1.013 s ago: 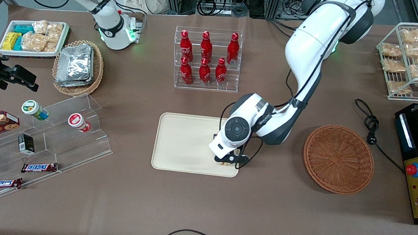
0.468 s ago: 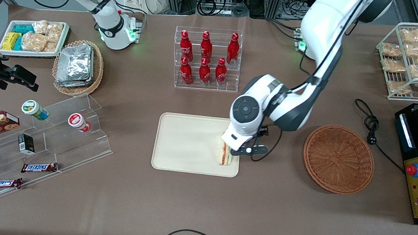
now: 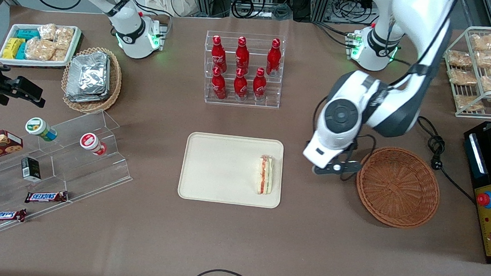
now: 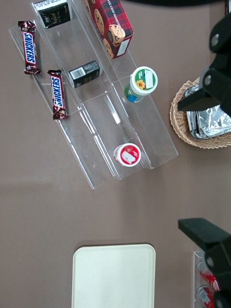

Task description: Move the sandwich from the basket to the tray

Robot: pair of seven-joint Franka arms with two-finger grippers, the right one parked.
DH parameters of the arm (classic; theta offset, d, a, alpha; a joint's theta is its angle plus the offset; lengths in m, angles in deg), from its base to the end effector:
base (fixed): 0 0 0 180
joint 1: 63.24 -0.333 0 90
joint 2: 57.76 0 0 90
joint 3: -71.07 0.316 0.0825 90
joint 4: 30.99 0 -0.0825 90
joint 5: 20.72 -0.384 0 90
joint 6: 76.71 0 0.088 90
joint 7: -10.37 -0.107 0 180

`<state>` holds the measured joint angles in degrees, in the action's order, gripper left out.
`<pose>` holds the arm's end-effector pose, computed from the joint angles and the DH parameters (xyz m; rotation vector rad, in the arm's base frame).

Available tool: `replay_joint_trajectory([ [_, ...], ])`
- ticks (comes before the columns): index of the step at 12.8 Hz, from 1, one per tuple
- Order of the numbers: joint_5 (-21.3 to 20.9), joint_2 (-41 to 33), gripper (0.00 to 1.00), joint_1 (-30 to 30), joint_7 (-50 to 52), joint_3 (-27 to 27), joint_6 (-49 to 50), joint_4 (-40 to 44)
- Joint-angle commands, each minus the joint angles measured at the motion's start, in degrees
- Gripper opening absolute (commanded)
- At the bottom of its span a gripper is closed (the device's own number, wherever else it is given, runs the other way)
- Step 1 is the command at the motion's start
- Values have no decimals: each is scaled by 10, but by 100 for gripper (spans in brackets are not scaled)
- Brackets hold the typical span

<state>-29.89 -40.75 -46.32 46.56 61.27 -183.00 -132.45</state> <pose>0.5552 -0.2579 0.3801 -2.9403 -0.1567 0.1851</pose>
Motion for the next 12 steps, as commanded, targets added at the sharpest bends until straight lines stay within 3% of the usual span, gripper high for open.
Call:
replay_joint_trajectory([
  [1,6,-88,100,-84,-91,-5,33,-49],
  [6,8,-74,100,-226,-128,-4,102,72],
  [12,31,-45,100,-230,-135,-4,108,141],
])
